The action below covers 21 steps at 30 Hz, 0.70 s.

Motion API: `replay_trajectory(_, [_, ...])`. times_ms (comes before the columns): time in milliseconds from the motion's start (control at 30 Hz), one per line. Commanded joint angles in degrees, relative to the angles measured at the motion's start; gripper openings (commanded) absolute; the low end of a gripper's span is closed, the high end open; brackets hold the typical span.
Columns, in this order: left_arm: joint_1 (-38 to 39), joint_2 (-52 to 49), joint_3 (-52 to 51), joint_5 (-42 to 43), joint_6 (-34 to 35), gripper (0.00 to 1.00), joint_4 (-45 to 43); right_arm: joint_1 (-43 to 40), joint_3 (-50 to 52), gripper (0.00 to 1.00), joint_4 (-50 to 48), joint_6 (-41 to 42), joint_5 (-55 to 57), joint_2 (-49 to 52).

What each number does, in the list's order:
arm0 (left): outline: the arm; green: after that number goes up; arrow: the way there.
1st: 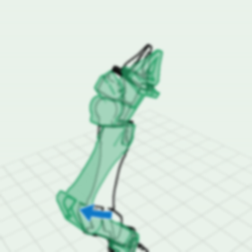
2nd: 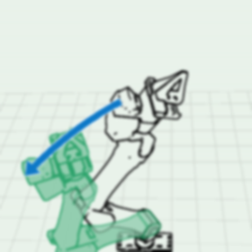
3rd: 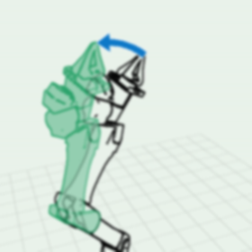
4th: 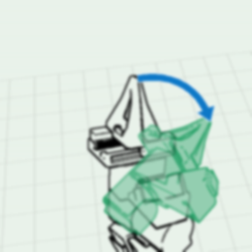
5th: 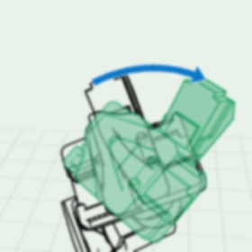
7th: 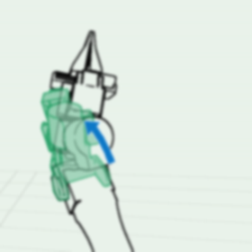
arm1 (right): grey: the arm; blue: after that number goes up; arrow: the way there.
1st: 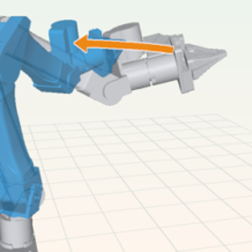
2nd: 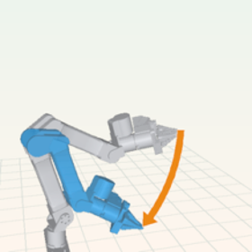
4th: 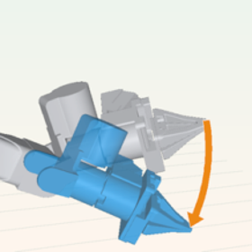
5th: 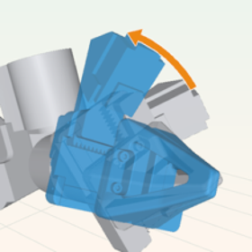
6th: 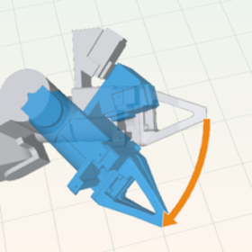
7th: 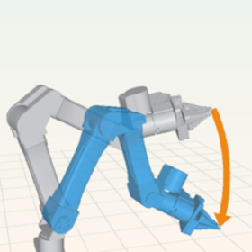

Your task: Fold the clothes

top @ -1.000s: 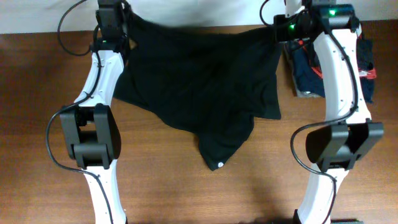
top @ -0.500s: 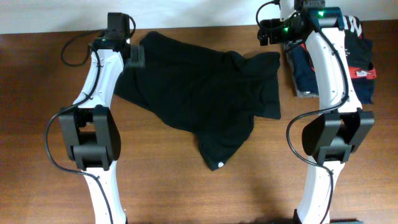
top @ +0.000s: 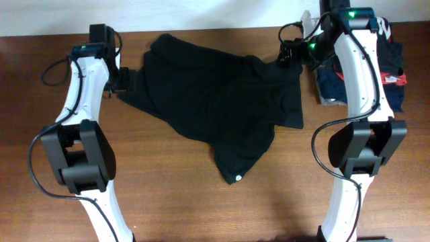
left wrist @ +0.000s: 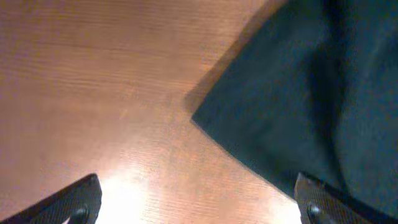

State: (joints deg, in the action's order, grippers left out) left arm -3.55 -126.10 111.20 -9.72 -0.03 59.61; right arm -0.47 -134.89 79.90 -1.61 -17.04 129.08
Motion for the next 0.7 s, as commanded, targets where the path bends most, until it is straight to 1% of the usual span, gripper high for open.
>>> replay_trajectory(0, [0.0,0.8,-3.0,7.3,-8.8,0.98,-4.7,1.6,-0.4,0.97,1.2,-1.2,-1.4,-2.0])
replay_trajectory(33, [0.0,0.8,-3.3,7.2,-9.6,0.97,-5.6,1.9,-0.4,0.95,1.4,-1.2,-1.4,-2.0])
replay_trajectory(100, [0.0,0.4,-3.4,7.2,-10.8,0.89,-7.0,2.4,-0.4,0.90,1.6,-1.2,-1.4,-2.0])
replay_trajectory(133, [0.0,0.2,-3.4,7.2,-11.3,0.82,-7.6,2.8,-0.4,0.85,2.0,-1.2,-1.4,-2.0])
replay_trajectory(233, [0.0,-1.2,-3.4,7.1,-12.2,0.80,-8.5,3.9,-0.4,0.79,3.1,-1.5,-1.4,-2.0])
replay_trajectory(333, [0.0,-3.3,-3.4,7.2,-12.3,0.77,-9.6,5.0,-0.4,0.75,4.0,-1.6,-1.4,-2.0])
replay_trajectory(400, [0.0,-4.7,-3.4,7.2,-12.3,0.73,-10.2,5.7,-0.4,0.74,4.3,-1.6,-1.4,-2.0])
replay_trajectory(467, [0.0,-6.3,-3.4,7.2,-12.3,0.64,-10.3,6.2,-0.4,0.72,4.4,-1.6,-1.4,-2.0])
replay_trajectory(533, [0.0,-7.2,-3.4,7.2,-12.5,0.64,-10.3,6.7,-0.4,0.70,4.7,-1.6,-1.4,-2.0])
replay_trajectory(667, [-0.1,-9.4,-3.4,6.8,-12.7,0.63,-10.4,8.1,-0.4,0.70,6.1,-1.6,-1.2,-2.0])
